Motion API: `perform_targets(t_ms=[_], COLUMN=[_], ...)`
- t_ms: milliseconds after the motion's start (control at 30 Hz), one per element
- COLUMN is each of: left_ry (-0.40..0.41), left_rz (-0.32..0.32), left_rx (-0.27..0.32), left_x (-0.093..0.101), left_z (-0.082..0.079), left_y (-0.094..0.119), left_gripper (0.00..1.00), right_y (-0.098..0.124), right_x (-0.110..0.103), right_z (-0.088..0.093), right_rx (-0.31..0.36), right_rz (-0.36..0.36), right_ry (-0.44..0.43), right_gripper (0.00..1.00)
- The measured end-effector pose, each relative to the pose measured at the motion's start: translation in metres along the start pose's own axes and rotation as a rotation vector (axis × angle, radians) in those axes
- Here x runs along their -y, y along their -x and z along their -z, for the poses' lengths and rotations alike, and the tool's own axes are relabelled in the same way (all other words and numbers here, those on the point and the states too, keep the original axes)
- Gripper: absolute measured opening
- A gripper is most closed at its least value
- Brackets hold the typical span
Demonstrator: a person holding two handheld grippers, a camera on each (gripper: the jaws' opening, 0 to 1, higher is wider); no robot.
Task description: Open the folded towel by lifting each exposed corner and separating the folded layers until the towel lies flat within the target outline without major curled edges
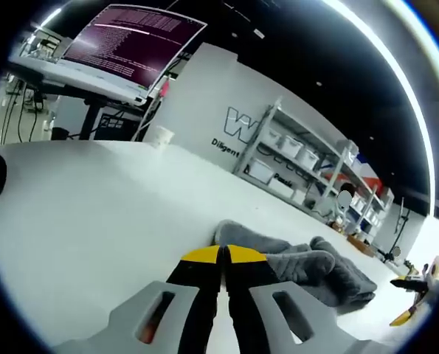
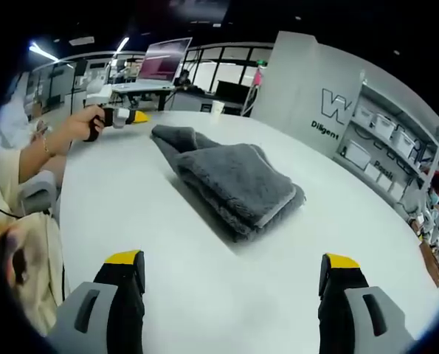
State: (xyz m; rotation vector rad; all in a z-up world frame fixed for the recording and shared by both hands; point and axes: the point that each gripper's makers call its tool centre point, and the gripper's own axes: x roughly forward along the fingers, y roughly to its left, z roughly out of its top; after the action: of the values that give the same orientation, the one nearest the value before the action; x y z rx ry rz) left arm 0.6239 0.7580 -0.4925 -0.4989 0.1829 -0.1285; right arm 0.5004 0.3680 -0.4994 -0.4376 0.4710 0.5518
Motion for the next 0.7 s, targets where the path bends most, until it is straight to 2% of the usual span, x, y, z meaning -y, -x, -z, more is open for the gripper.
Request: perform_targets(t_ms=[200,267,333,400,433,533,600,633,700], left_ry=[-0.011,-0.035,-0.043,0.014,0.010,-0.038,-0.083,-0.108,-0.132], left_rz=[0.008,0.036,0.093,0.174,0.186,0.176,0.204,0.249,0.295], left_rx=[0.005,-0.007,-0.040,-0.078,-0.099,-0.122,-0.138,-0.169,-0.203], left_x=[-0.001,0.002,0.010,0.022,0.024,0.019,0.020,0.025,0.031], left_z=[-0.003,-0.004,-0.001,0.004,0.006,0.006,0.007,0.011,0.017], left_y=[0.005,0.008,0.010,0.016,0.019,0.023,0.024,0.026,0.030], left_gripper=[0.01,0.01,0.03,0.10,0.17,0.28,0.35,0.42,0.51], right_y=[-0.001,-0.001,-0.001,-0.001,-0.001,-0.001,-0.001,-0.001,-0.002], right_x=[-0.001,-0.001,0.000,0.000,0.000,-0.002,-0.002,-0.003,-0.003], right_z=[0.002,0.002,0.002,0.002,0.003,0.002,0.002,0.003,0.003], right_rx=[-0.003,-0.003,-0.002,-0.001,-0.002,-0.005,-0.005,-0.006,-0.009], right_rz=[-0.009,-0.007,-0.007,-0.007,-0.007,-0.010,-0.010,-0.010,-0.010], right_ry=[-0.005,-0.007,-0.009,-0.011,-0.011,-0.005,-0.005,-0.006,-0.006], right_gripper=[0.99,0.99,0.99,0.99,0.99,0.99,0.99,0.99,0.99])
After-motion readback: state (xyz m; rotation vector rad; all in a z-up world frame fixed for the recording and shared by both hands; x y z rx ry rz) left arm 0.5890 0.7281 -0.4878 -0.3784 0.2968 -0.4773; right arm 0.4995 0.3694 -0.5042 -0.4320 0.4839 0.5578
